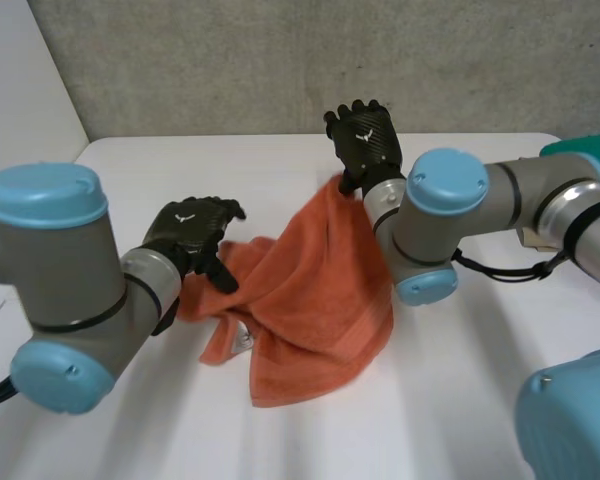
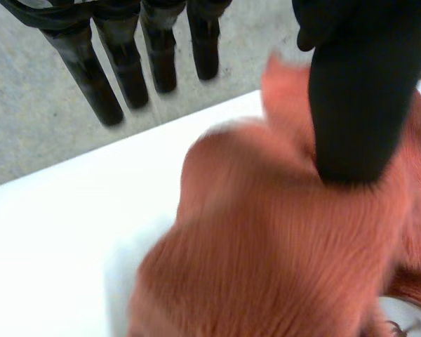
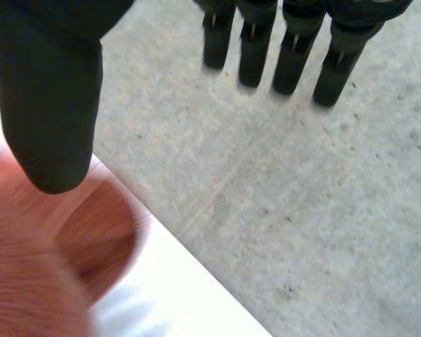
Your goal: Fold the laundry.
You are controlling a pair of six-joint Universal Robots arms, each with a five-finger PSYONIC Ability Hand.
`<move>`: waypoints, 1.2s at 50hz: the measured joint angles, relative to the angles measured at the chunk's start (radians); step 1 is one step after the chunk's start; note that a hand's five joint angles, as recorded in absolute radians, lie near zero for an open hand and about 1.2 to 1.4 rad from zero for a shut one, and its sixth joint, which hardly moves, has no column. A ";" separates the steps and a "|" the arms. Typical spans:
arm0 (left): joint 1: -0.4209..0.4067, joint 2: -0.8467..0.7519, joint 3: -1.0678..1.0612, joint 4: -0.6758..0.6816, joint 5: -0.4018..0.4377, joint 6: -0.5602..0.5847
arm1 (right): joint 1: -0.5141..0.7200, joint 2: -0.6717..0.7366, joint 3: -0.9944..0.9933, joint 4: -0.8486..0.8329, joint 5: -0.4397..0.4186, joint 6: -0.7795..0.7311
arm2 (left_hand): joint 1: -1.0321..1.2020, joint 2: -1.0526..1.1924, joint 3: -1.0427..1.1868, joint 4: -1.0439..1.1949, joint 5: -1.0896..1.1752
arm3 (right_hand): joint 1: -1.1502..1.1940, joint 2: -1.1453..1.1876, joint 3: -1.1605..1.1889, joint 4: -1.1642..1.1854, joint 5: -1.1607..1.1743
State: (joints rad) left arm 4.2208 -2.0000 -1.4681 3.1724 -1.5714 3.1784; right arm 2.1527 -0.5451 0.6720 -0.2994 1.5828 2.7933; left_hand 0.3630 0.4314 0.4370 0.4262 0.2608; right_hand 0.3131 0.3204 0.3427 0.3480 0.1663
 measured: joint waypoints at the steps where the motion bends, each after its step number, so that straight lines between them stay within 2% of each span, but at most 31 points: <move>1: 0.004 -0.015 0.019 -0.010 0.009 0.000 | 0.001 0.014 -0.011 -0.005 0.014 -0.001 | -0.139 -0.174 -0.176 -0.169 -0.156 | -0.069 -0.075 -0.084 -0.085 -0.079; 5: 0.018 -0.027 0.056 -0.043 0.036 -0.009 | 0.001 0.026 -0.022 -0.003 0.045 -0.003 | -0.166 -0.207 -0.210 -0.208 -0.197 | -0.089 -0.116 -0.136 -0.140 -0.122; 7: 0.046 0.009 0.069 -0.074 0.054 -0.031 | 0.000 -0.016 0.003 0.028 0.072 -0.001 | -0.168 -0.227 -0.228 -0.224 -0.215 | -0.089 -0.116 -0.136 -0.140 -0.122; 14: 0.136 0.184 0.008 -0.128 0.065 -0.087 | 0.000 -0.275 0.213 0.211 0.107 0.022 | -0.168 -0.227 -0.228 -0.224 -0.215 | -0.089 -0.116 -0.136 -0.140 -0.122; 19: 0.196 0.297 -0.105 -0.163 0.063 -0.103 | 0.019 -0.460 0.409 0.374 0.039 0.019 | -0.165 -0.225 -0.227 -0.222 -0.215 | -0.089 -0.116 -0.136 -0.140 -0.122; 22: 0.224 0.346 -0.190 -0.192 0.064 -0.103 | 0.043 -0.557 0.548 0.480 -0.043 -0.009 | -0.084 -0.152 -0.158 -0.152 -0.157 | -0.089 -0.116 -0.136 -0.140 -0.122; 25: 0.242 0.373 -0.266 -0.219 0.071 -0.099 | 0.064 -0.611 0.653 0.537 -0.107 -0.048 | 0.056 -0.030 -0.037 -0.026 -0.033 | -0.085 -0.094 -0.118 -0.123 -0.106; 29: 0.256 0.381 -0.355 -0.249 0.098 -0.092 | 0.098 -0.665 0.805 0.557 -0.189 -0.114 | 0.072 -0.005 -0.010 0.004 -0.003 | 0.055 0.049 0.030 0.022 0.037; 34: 0.268 0.330 -0.406 -0.262 0.149 -0.082 | 0.139 -0.673 0.934 0.476 -0.239 -0.152 | 0.049 -0.023 -0.028 -0.025 -0.036 | 0.080 0.061 0.050 0.047 0.066; 42: 0.262 0.205 -0.359 -0.246 0.181 -0.075 | 0.195 -0.596 1.006 0.268 -0.239 -0.157 | 0.015 -0.064 -0.069 -0.066 -0.080 | 0.039 0.032 -0.005 -0.011 -0.027; 49: 0.215 0.114 -0.282 -0.179 0.165 -0.070 | 0.233 -0.513 0.985 0.109 -0.229 -0.155 | 0.006 -0.072 -0.081 -0.080 -0.096 | 0.038 0.025 -0.016 -0.015 -0.036; 60: 0.117 -0.001 -0.165 -0.104 0.081 -0.026 | 0.243 -0.414 0.896 0.038 -0.197 -0.163 | 0.006 -0.081 -0.081 -0.080 -0.096 | 0.059 0.028 0.040 0.032 0.054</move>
State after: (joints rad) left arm 4.3377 -2.0013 -1.6334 3.0683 -1.4904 3.1522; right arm 2.3955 -0.9595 1.5685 -0.2609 1.3859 2.6307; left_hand 0.3685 0.3502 0.3564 0.3464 0.1651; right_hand 0.3722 0.3485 0.3824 0.3800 0.2203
